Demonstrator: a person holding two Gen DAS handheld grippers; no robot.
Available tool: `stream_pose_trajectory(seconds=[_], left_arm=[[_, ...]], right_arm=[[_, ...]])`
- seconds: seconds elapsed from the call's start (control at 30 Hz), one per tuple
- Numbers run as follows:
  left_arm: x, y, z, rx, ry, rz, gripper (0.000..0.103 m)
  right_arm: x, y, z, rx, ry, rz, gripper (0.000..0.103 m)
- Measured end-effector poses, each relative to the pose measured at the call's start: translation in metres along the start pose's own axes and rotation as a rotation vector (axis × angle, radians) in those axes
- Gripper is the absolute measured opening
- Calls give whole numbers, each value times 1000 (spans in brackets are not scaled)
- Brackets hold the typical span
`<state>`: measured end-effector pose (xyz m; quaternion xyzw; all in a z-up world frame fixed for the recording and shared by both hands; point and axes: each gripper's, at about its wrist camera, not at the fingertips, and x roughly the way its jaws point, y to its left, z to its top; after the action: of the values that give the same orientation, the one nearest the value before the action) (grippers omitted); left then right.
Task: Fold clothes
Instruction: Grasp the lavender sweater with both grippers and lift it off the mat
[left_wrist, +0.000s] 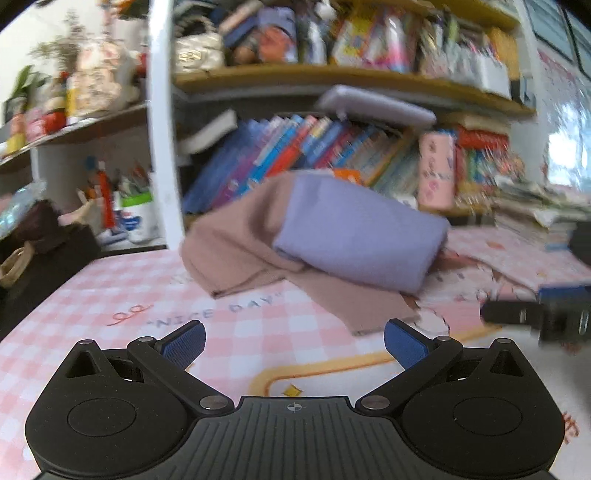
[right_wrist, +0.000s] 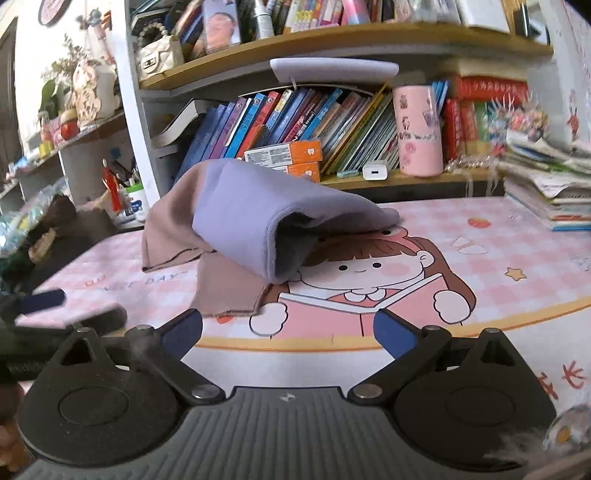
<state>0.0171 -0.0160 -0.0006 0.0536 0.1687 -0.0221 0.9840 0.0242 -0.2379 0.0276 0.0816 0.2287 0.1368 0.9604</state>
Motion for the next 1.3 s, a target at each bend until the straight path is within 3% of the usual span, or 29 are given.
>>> stream_pose_trajectory(seconds=[0.07, 0.13, 0.2, 0.27, 0.47, 0.6, 0.63, 0.7, 0.77, 0.83, 0.97, 1.07, 1.13, 1.17, 1.3], left_arm=[[9, -10, 5, 33, 6, -22, 103], [19, -21, 9, 67, 13, -43, 103], [28, -31, 14, 100, 19, -65, 103], [38, -41, 19, 133, 25, -87, 101], [65, -69, 31, 224, 45, -146, 92], [75, -60, 32, 212, 57, -148, 90], [77, -58, 33, 209, 60, -148, 86], [82, -54, 33, 202, 66, -148, 66], [87, -50, 34, 196, 72, -149, 29], [92, -45, 34, 190, 79, -149, 15], [95, -36, 34, 183, 82, -154, 10], [58, -20, 26, 171, 50, -182, 10], [34, -11, 21, 156, 40, -190, 10], [24, -8, 19, 153, 35, -190, 10], [-11, -3, 18, 156, -9, -233, 10]], right_arm=[[6, -11, 9, 46, 16, 43, 98], [16, -26, 20, 120, 37, 79, 89], [26, -40, 31, 194, 58, 114, 68], [40, -57, 41, 296, 72, 166, 53], [84, -103, 62, 621, 74, 317, 51], [110, -118, 66, 749, 81, 333, 51], [116, -121, 67, 775, 85, 329, 51], [126, -126, 66, 819, 94, 318, 51], [136, -130, 65, 858, 106, 313, 51], [147, -132, 64, 899, 119, 317, 51], [162, -125, 67, 932, 145, 333, 53], [167, -121, 62, 956, 161, 310, 53], [167, -120, 53, 984, 193, 322, 35], [166, -119, 49, 998, 208, 328, 17], [133, -112, 54, 990, 137, 416, 10]])
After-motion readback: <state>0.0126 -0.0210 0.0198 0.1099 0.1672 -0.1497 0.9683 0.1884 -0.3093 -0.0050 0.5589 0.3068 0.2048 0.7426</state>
